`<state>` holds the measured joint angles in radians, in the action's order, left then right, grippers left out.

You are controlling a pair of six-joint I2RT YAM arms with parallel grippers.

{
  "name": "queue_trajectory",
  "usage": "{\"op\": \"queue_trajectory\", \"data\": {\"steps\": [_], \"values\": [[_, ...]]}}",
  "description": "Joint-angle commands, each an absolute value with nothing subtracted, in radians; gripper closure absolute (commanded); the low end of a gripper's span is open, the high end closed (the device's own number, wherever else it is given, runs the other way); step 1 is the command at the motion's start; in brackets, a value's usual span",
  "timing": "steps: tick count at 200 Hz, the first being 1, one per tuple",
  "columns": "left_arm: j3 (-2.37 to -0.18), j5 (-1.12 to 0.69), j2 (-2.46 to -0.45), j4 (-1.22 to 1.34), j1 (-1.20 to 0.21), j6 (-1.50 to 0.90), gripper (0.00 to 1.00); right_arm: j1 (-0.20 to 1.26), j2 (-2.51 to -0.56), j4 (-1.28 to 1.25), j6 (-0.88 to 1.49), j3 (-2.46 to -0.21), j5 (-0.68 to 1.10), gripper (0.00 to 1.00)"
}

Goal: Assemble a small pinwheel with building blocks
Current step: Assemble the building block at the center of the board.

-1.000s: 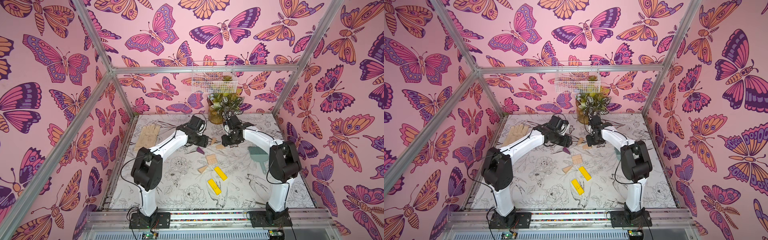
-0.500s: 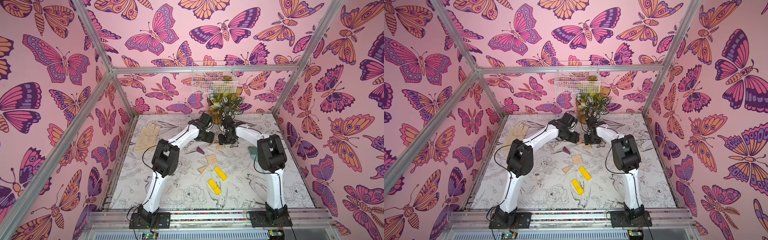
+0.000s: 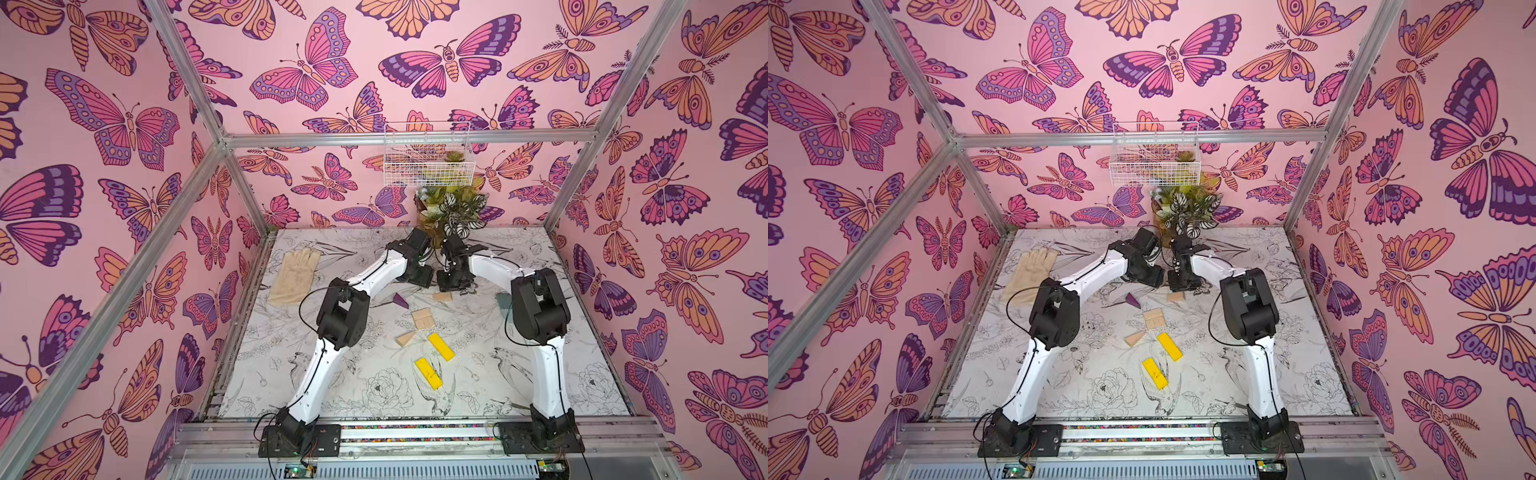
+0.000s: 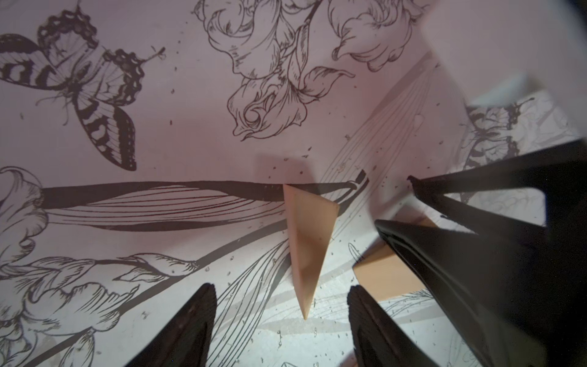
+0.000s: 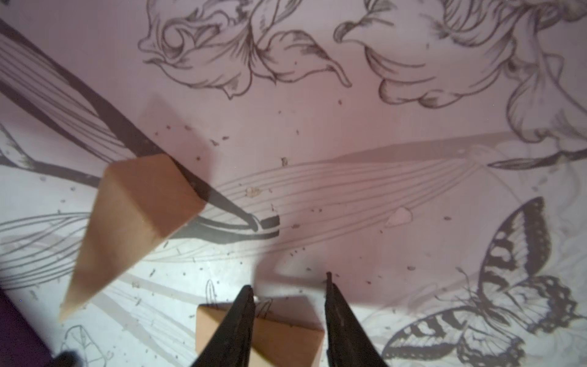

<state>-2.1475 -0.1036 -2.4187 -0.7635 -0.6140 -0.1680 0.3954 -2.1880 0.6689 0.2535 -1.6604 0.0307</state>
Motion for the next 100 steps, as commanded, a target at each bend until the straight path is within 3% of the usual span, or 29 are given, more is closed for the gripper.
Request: {"op": "queue_trajectory", "data": {"steps": [1, 61, 100], "values": [[-2.166, -0.086, -2.456, -0.799, -0.624, -0.145, 0.31, 0.402, -2.133, 0.694, 0.217, -1.598, 0.024, 0.60], [-2.174, -0.084, -2.494, -0.804, -0.630, -0.147, 0.32, 0.402, -1.994, 0.672, 0.216, -1.453, 0.044, 0.60], [-2.236, -0.084, -2.539, -0.803, -0.652, -0.156, 0.49, 0.403, -1.860, 0.637, 0.259, -1.343, 0.073, 0.60]]}}
